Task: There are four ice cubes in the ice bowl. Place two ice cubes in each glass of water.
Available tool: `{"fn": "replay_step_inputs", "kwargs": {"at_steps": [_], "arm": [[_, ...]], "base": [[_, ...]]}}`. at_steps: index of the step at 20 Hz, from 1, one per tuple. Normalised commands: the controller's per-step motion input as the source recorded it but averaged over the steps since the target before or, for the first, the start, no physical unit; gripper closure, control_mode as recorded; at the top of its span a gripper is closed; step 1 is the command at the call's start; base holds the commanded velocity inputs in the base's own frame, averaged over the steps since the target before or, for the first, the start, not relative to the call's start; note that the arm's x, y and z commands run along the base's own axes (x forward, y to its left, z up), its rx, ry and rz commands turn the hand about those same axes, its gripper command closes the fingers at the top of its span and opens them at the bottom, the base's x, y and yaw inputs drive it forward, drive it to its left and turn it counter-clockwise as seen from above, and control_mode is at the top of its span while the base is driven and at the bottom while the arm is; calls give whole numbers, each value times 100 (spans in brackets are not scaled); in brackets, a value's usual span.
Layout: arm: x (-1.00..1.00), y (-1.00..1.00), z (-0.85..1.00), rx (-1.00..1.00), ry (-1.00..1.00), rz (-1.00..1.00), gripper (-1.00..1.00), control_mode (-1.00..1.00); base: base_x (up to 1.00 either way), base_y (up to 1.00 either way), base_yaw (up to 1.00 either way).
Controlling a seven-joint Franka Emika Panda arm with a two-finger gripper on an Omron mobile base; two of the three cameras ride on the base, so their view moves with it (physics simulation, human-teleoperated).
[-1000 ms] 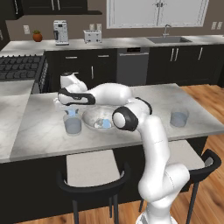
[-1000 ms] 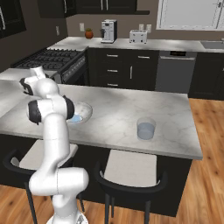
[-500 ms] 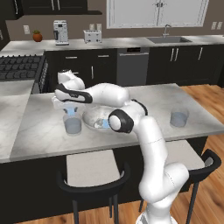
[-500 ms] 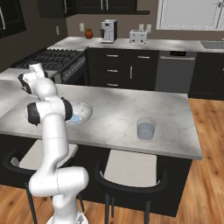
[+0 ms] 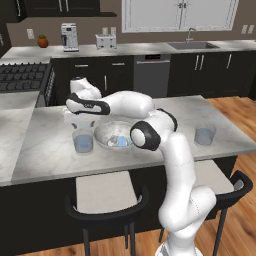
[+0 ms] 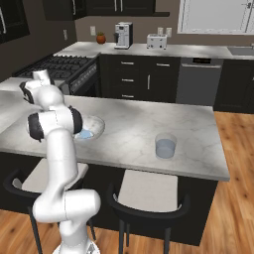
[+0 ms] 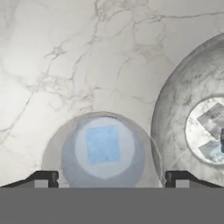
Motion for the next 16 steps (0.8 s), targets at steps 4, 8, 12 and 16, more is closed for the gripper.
{"fn": "replay_step_inputs", "kwargs": {"at_steps": [4, 8, 12, 16], "arm": [[-69, -92, 62, 35, -19, 0, -100, -100], [-96, -99, 23, 8, -8, 0, -100, -100], [-98, -98, 0, -1, 0, 6, -100, -100], [-77, -72, 5, -2, -4, 23, -100, -100]], "base": [[0, 0, 0], [0, 0, 0], [0, 0, 0], [0, 0, 0]]}}
